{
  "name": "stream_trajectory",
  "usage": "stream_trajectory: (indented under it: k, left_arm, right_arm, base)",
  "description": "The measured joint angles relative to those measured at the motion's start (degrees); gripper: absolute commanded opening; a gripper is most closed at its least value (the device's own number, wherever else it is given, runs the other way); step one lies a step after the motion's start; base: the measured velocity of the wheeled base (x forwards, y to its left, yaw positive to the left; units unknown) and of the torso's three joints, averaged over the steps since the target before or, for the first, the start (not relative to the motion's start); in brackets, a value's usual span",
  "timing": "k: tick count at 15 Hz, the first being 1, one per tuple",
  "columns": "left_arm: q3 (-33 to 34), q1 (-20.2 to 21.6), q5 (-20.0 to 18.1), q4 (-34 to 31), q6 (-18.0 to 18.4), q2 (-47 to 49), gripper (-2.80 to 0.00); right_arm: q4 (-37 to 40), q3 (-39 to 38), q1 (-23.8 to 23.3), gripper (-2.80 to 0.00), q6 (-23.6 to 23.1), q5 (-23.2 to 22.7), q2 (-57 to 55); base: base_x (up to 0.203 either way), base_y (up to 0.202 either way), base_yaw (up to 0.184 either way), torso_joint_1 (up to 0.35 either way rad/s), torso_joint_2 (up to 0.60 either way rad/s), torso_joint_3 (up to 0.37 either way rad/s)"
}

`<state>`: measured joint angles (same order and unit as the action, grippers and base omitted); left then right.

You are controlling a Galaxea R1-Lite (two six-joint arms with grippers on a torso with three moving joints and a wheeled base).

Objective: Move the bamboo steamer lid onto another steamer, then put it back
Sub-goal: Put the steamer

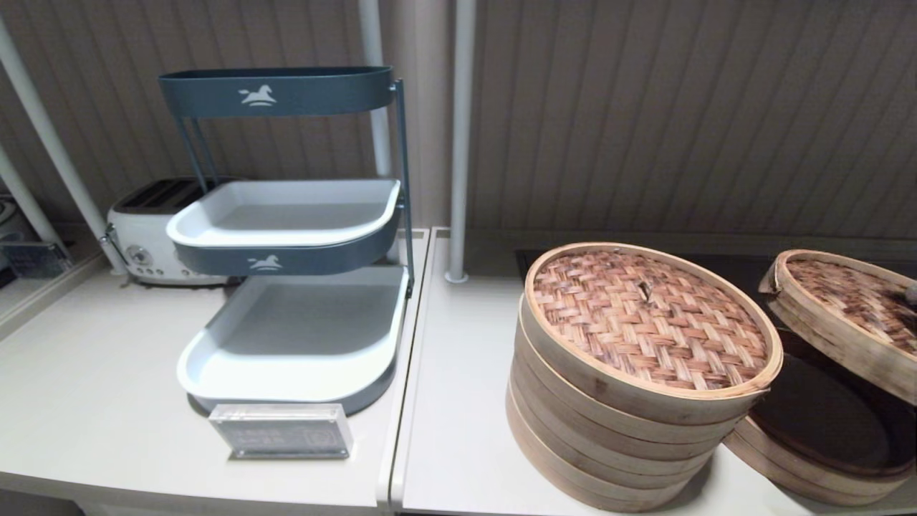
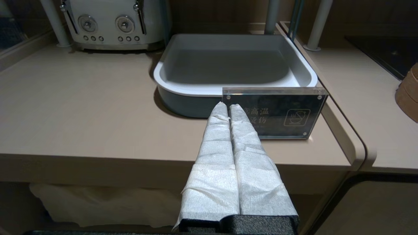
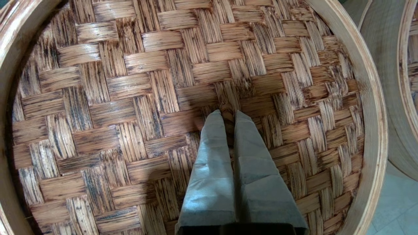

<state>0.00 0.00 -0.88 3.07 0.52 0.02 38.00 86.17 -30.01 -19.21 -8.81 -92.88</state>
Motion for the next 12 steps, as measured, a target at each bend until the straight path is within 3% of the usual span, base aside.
stream_trajectory:
  k: [12]
  left_arm:
    - [0.0, 0.0, 0.0, 0.0, 0.0, 0.0, -2.80]
  right_arm:
    - [-5.0, -5.0, -0.1, -2.80, 0.0, -0.2, -1.2]
  base:
    - [0.000, 0.000, 0.000, 0.000, 0.00, 0.000]
